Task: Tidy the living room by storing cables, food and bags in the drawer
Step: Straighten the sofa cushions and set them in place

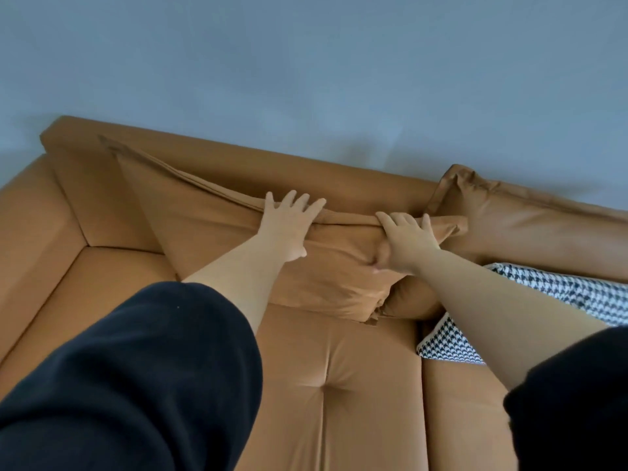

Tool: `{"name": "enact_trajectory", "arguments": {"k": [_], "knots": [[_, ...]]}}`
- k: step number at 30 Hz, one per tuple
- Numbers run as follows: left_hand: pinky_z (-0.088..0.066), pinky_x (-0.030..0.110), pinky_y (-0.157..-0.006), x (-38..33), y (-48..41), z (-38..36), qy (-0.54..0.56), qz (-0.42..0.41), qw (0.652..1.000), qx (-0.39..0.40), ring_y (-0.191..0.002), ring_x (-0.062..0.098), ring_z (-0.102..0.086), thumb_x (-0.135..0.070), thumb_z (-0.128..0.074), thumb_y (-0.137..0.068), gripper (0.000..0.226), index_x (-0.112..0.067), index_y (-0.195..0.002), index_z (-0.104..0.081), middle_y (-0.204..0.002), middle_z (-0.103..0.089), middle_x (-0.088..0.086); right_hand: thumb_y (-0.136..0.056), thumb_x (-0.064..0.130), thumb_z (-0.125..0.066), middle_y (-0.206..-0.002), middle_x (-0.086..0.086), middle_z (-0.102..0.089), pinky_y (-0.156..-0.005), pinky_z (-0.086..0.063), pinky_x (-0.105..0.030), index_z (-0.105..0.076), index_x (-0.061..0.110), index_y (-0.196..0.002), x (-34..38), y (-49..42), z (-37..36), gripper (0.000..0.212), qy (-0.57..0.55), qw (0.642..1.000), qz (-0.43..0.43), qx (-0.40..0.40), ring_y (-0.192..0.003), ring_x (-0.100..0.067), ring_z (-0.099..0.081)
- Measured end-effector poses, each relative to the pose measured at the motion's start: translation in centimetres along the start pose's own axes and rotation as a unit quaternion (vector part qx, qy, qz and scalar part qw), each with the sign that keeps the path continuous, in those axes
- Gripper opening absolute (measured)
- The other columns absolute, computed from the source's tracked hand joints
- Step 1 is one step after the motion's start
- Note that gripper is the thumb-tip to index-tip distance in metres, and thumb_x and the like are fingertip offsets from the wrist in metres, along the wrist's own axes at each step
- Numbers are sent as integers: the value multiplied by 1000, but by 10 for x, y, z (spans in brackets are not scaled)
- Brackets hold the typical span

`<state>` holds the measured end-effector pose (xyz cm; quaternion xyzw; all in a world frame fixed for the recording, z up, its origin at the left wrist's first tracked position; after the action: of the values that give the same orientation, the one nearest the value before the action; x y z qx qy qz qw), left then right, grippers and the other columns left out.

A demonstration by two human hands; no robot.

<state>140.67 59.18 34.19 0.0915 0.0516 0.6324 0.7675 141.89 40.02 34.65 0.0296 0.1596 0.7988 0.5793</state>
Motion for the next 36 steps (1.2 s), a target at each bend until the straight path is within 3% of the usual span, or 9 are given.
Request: {"name": "enact_trajectory", "arguments": {"k": [6,10,14,18,22,26,30,33,36], "knots": [[-17,54,-113,-30,-25,-16,-51,-40,998,14,-143,28,-19,-53,-77,-68,111,-25,-150,-6,-154,-21,4,-60,65,-73,-150,-3,-26,-113,-8,-59,-15,19,-147,-8,-14,-24,114,10,998,-20,58,-141,-25,-18],[-29,49,-108,-30,-40,-18,-59,-38,997,11,-132,27,-37,-48,-78,-69,106,-22,-149,-13,-145,-36,3,-59,66,-73,-149,-7,-28,-113,-10,-60,-18,17,-145,-6,-30,-25,114,42,997,-18,57,-141,-28,-19],[-36,45,-99,-32,-55,-17,-55,3,998,6,-118,26,-49,-38,-79,-70,96,-20,-145,-22,-131,-46,2,-58,64,-75,-139,-6,-40,-113,-11,-60,-19,17,-144,-8,-47,-27,113,52,998,-13,41,-134,-28,-32],[-16,60,-111,-37,-69,-10,-37,79,995,-53,-116,27,-49,-16,-62,-82,46,-20,-125,-46,-119,-53,1,-56,65,-76,-135,-7,-42,-112,-16,-57,-20,19,-144,-18,-64,-31,113,51,999,2,3,-129,-29,-36],[-23,52,-109,-44,-73,-4,-2,141,984,-105,-111,25,-49,-10,-51,-86,29,-22,-113,-56,-109,-58,-1,-68,55,-72,-122,-5,-49,-98,-33,-46,-35,19,-129,-25,-72,-28,80,36,997,-3,-72,-116,-27,-44],[-28,47,-103,-36,-81,22,30,159,975,-153,-110,26,-49,-6,-48,-87,27,-22,-107,-58,-107,-60,0,-77,30,-64,-105,-5,-55,-84,-33,-43,-41,16,-110,-34,-80,6,43,-8,989,-44,-143,-103,-27,-50],[-27,50,-104,-25,-85,49,29,171,967,-187,-110,28,-47,-2,-47,-83,30,-19,-105,-57,-106,-59,2,-81,8,-51,-100,-5,-57,-85,-33,-42,-46,13,-102,-35,-78,41,22,9,964,-42,-262,-97,-28,-52],[-18,61,-109,-36,-91,40,4,136,977,-166,-124,30,-39,-3,-54,-82,46,-17,-125,-47,-122,-53,6,-83,16,-54,-109,-5,-54,-88,-33,-42,-44,13,-109,-40,-84,20,28,5,972,-50,-227,-104,-27,-48],[-11,66,-109,-52,-101,17,-24,102,986,-133,-143,36,-12,-10,-59,-83,84,-20,-151,-10,-153,-21,14,-74,49,-68,-137,-9,-38,-106,-25,-45,-28,16,-138,-56,-91,-7,82,-9,987,-20,-160,-129,-28,-33]]}}
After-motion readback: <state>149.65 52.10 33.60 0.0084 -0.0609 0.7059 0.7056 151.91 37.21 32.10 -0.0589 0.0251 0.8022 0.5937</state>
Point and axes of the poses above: each hand's wrist, its own y-axis away from the middle knuckle, its own z-axis out of the back of the hand, x = y × z, the point moved 8 cm from there along -y, towards the middle knuckle
